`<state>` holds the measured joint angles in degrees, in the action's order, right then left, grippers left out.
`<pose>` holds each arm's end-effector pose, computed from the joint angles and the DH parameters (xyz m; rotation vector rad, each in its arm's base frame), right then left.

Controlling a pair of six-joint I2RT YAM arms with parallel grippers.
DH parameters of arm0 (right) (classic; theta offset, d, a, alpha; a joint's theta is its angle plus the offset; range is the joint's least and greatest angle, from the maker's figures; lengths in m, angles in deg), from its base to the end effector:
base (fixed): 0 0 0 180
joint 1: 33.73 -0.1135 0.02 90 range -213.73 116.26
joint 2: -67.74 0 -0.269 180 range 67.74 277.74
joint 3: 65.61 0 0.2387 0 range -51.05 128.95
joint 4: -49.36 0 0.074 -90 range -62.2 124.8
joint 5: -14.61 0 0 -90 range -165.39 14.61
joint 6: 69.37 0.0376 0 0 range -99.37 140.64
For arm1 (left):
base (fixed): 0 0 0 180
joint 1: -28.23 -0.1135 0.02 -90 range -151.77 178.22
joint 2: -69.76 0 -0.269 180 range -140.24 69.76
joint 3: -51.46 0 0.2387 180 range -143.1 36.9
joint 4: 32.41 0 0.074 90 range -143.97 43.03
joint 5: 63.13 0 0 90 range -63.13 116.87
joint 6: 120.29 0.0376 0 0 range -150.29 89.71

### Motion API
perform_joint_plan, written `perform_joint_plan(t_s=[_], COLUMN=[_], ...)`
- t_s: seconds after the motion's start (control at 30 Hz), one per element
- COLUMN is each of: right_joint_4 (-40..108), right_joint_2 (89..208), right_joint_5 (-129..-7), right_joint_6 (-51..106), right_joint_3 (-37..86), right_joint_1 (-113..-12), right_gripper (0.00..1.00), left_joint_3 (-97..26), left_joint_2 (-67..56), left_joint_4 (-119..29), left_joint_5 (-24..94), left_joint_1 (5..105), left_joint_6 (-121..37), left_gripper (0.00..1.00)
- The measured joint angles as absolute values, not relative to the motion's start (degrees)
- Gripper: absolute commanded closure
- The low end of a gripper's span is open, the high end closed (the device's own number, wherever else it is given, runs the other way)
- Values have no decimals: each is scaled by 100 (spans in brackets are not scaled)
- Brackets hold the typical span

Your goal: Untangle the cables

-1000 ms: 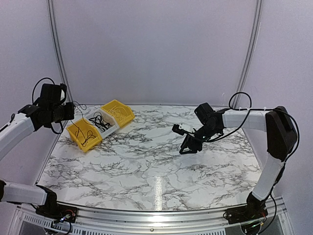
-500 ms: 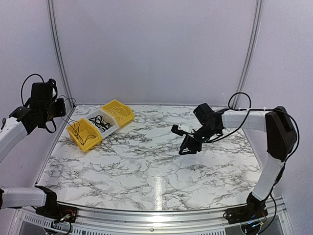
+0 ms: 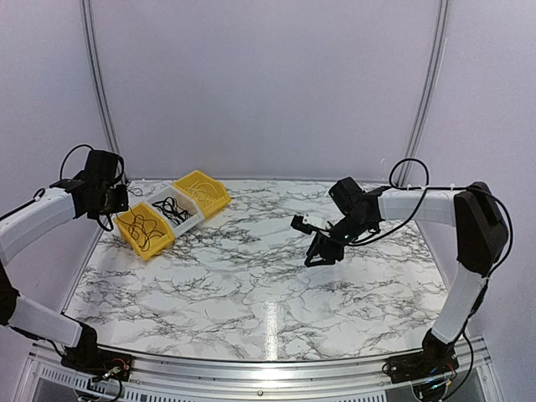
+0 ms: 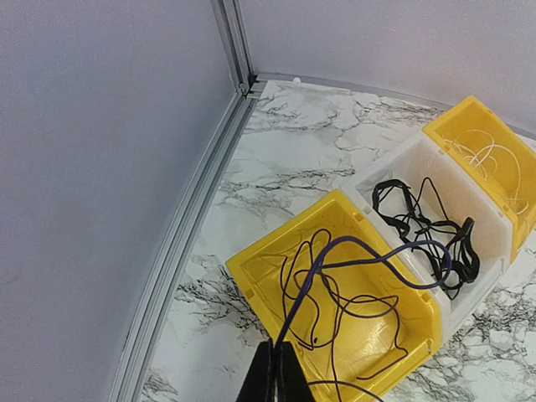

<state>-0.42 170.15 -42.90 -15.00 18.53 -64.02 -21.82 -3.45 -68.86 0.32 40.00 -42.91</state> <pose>0.2868 0.1909 0.2033 -1.5622 2.1349 0.7449 0.2655 -0.0381 0.3075 -0.2693 2.1245 0.2634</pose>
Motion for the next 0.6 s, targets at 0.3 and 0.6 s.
perform_joint_plan(t_s=[0.3, 0.6], right_joint_4=[-92, -129], right_joint_2=[17015, 17015], right_joint_5=[-4297, -4354], right_joint_6=[-1502, -1520], right_joint_3=[1853, 1853], right_joint_1=[-6417, -6448], right_gripper=[58, 59], left_joint_3=[-2184, -2339], left_joint_2=[-902, -1860], left_joint_4=[-6779, -6512], left_joint_5=[87, 100], left_joint_1=[3781, 3689], left_joint_6=[-4702, -5096], left_gripper=[100, 100])
